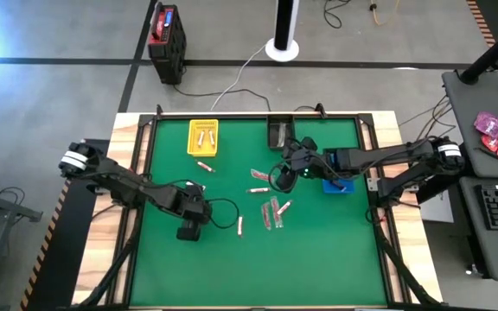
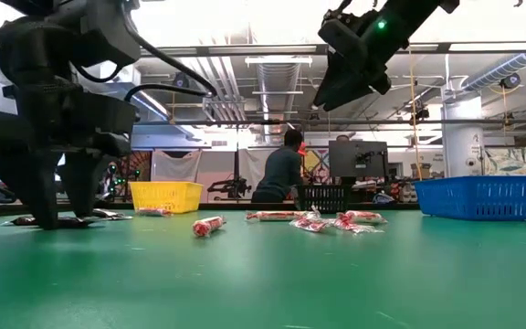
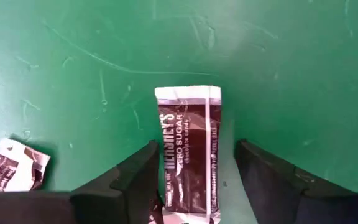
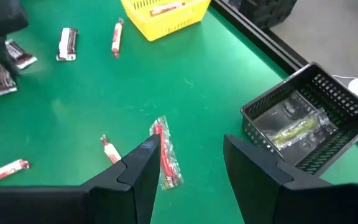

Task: Sort candy by brand, put in halloween buckets
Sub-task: Put the brown chocolate into the blue basket, then put the pink candy into the yellow basket

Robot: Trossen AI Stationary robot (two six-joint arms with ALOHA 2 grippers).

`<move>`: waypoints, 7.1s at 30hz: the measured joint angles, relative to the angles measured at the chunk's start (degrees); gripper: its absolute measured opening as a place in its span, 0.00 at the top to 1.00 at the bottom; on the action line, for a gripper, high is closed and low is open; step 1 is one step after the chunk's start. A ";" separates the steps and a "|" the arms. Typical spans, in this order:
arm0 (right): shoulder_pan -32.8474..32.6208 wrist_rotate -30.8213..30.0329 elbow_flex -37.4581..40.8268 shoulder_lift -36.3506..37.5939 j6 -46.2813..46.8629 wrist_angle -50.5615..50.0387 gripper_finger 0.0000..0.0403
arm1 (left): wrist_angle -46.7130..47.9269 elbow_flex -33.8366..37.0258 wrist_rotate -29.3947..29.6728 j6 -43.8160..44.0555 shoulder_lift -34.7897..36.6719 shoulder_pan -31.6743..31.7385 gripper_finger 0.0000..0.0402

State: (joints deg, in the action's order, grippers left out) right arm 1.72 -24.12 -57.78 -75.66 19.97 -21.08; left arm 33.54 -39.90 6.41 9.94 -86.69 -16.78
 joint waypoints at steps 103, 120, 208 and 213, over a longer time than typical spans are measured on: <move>-13.78 7.84 16.52 -12.22 -33.29 51.48 0.66 | -44.59 17.64 18.93 17.13 13.87 -10.42 0.79; -15.34 7.61 -6.42 -31.43 -53.74 47.47 0.66 | -50.54 17.44 -4.49 18.56 20.72 1.30 0.79; -1.92 -10.27 -4.93 -0.50 34.84 -46.51 0.64 | -51.27 14.50 6.76 3.76 21.32 6.66 0.43; -5.19 -9.40 -5.20 0.93 14.49 -25.52 0.61 | -41.45 6.22 6.61 -3.97 19.13 9.53 0.43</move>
State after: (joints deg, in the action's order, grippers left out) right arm -3.47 -33.52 -62.98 -74.72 34.45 -46.60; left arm -7.92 -33.68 13.02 5.97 -67.56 -7.25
